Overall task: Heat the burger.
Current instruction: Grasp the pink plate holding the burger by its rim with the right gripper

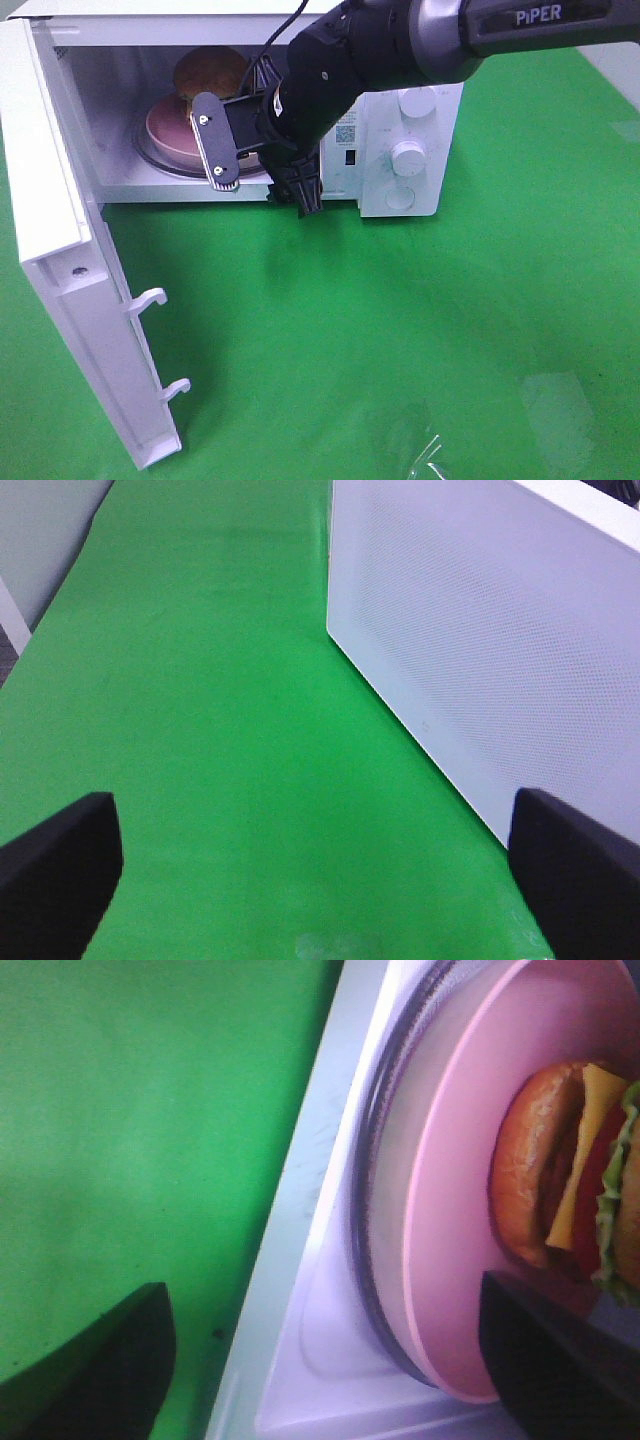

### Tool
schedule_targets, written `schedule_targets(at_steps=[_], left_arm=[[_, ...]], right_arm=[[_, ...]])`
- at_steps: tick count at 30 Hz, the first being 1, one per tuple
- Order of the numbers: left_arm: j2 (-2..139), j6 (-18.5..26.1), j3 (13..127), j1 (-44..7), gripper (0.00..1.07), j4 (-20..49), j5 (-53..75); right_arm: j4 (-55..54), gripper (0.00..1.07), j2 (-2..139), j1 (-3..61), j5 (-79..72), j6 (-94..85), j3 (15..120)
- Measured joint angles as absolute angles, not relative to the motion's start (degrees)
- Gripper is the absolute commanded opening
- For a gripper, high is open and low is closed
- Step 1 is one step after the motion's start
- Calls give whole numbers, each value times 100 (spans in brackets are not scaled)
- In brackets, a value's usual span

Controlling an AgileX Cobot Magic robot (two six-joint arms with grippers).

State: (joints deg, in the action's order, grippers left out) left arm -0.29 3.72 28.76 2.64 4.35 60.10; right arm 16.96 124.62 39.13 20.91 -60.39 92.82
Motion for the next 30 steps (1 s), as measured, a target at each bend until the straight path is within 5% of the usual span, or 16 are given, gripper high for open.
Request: schedule_targets(at_steps=[30], left_arm=[[-29, 372, 2876, 264, 98, 435, 6010]], right_arm=[[1026, 73, 13866, 3833, 2389, -6039, 10943]])
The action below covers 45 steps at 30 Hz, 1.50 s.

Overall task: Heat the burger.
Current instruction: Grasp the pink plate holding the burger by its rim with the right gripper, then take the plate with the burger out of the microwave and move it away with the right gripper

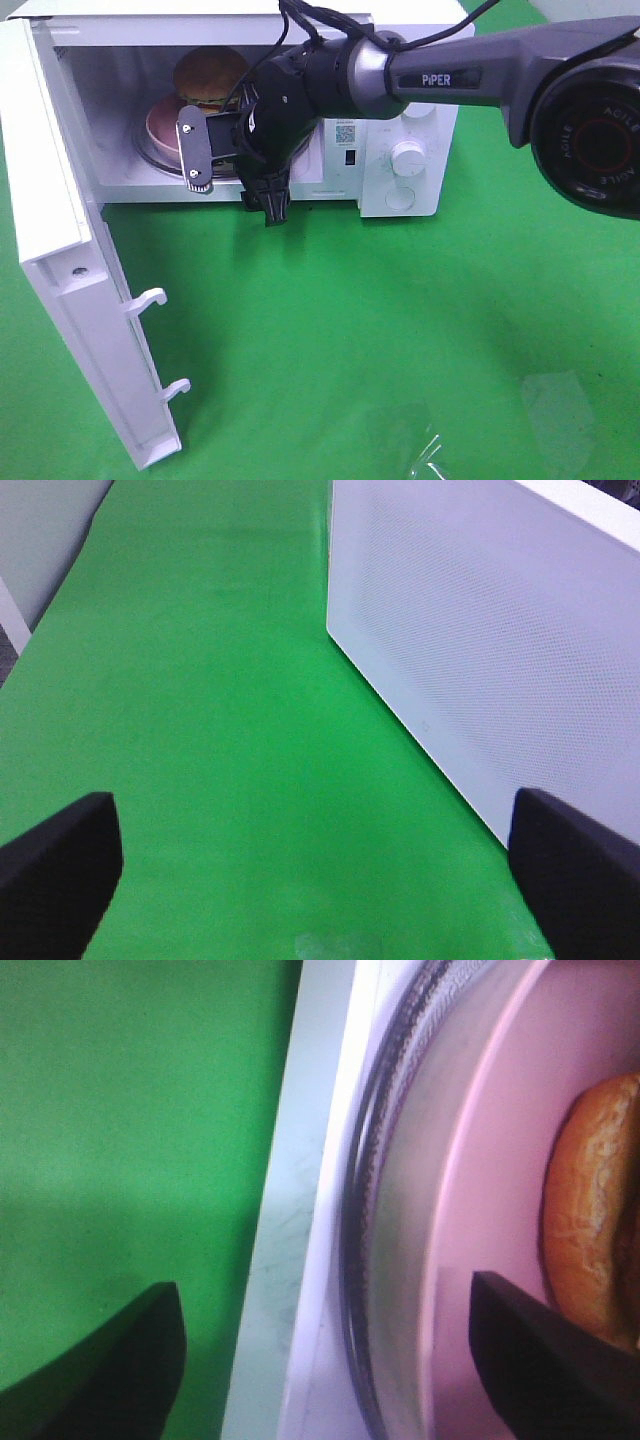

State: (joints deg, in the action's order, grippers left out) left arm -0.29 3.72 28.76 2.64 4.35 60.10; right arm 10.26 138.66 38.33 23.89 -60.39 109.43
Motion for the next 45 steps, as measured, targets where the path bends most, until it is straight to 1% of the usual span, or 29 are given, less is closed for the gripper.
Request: schedule_targets(at_steps=[3, 4, 5, 7, 8, 9, 10, 11, 12, 13, 14, 25, 41, 45], left_arm=[[-29, 372, 2876, 264, 98, 435, 6010], [-29, 372, 2876, 264, 98, 435, 6010], [-29, 372, 2876, 264, 98, 435, 6010], [-29, 372, 2876, 264, 98, 435, 6010], [-29, 372, 2876, 264, 98, 435, 6010], [-29, 372, 2876, 264, 98, 435, 6010], [-29, 372, 2876, 264, 98, 435, 6010], [-29, 372, 2876, 264, 98, 435, 6010], [-29, 372, 2876, 264, 98, 435, 6010], [-29, 372, 2876, 264, 98, 435, 6010], [-29, 372, 2876, 264, 98, 435, 6010], [-29, 372, 2876, 264, 98, 435, 6010], [-29, 372, 2876, 264, 98, 435, 6010], [-29, 372, 2876, 264, 98, 435, 6010]], right_arm=[[1014, 70, 13871, 3833, 2389, -6039, 10943], [997, 62, 13866, 3833, 2389, -6039, 10943], [997, 62, 13866, 3833, 2389, -6039, 10943], [974, 38, 13866, 3833, 2389, -6039, 10943], [974, 38, 13866, 3833, 2389, -6039, 10943], [917, 25, 13866, 3827, 2372, -6039, 10943], [917, 25, 13866, 3827, 2372, -6039, 10943], [831, 18, 13866, 3827, 2366, -6039, 10966], [831, 18, 13866, 3827, 2366, -6039, 10966], [791, 7, 13866, 3827, 2366, -6039, 10978], [756, 0, 13866, 3827, 2366, -6039, 10989], [716, 0, 13866, 3862, 2447, -6033, 10995], [682, 0, 13688, 4085, 3100, -6148, 10995], [682, 0, 13545, 4154, 3077, -6205, 10783]])
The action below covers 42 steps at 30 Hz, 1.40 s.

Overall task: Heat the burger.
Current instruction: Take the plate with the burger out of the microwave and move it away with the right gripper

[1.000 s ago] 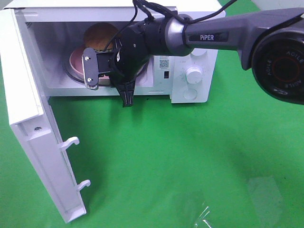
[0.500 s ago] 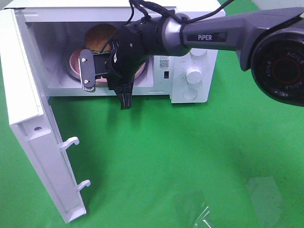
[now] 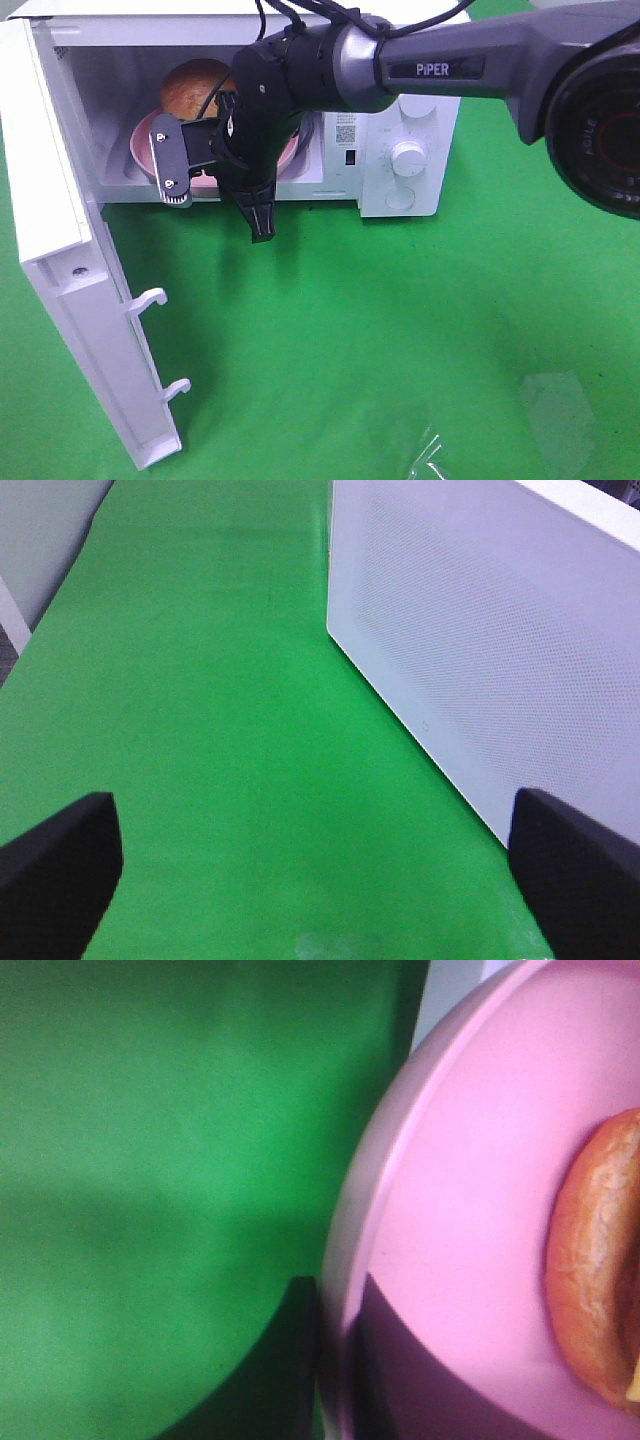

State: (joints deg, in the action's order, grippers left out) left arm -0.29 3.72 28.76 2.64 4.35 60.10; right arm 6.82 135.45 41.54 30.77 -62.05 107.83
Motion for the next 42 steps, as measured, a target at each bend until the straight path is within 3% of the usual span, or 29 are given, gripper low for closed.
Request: schedule_targets(at_steps=[42], left_arm=[[-29, 372, 2876, 264, 98, 435, 6010]], right_arm=[[1049, 0, 11488, 4234, 1071, -6240, 7173]])
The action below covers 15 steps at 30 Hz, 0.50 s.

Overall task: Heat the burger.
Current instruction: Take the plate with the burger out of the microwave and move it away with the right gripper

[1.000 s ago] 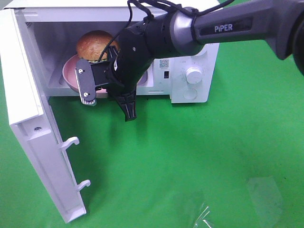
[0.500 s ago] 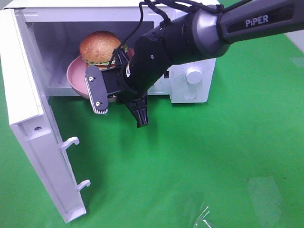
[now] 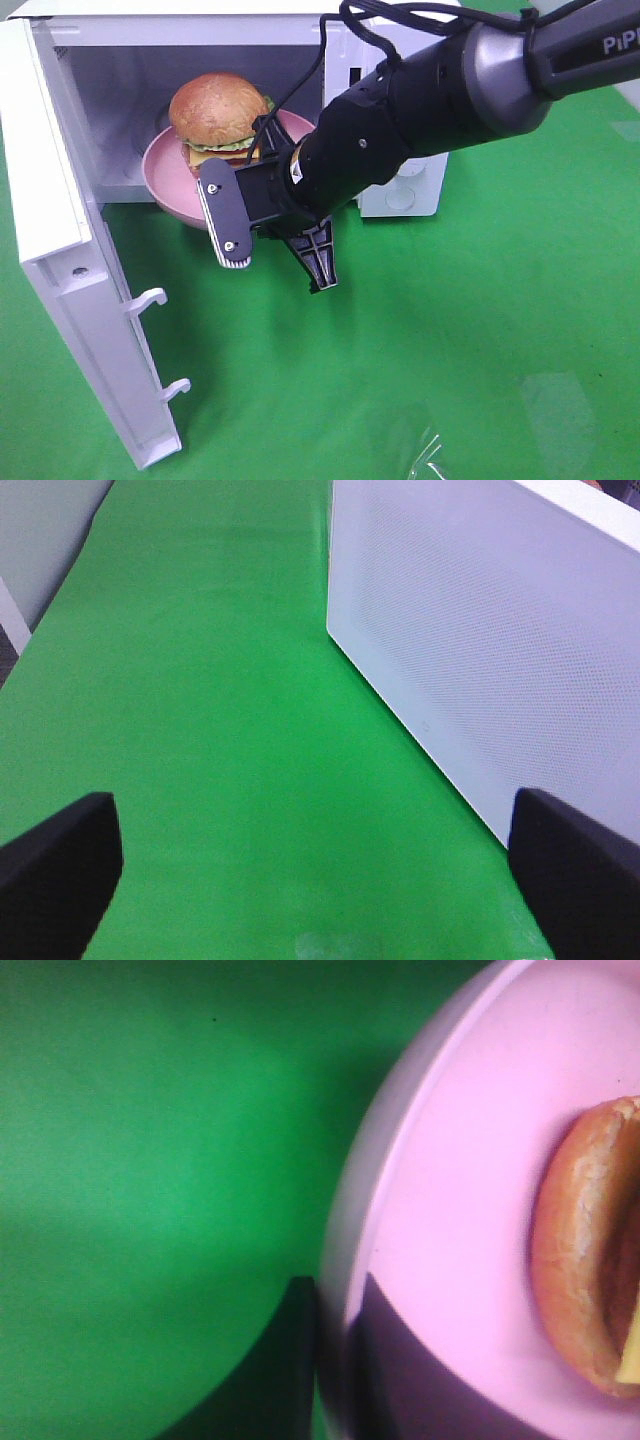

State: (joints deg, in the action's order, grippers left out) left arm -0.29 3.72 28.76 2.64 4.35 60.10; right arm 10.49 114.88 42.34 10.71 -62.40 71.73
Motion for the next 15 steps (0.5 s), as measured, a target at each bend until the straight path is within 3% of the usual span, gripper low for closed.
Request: schedule_targets(at_steps=[15], left_arm=[[-29, 372, 2876, 264, 98, 435, 6010]], right_arm=[[940, 0, 10726, 4246, 917, -6320, 6446]])
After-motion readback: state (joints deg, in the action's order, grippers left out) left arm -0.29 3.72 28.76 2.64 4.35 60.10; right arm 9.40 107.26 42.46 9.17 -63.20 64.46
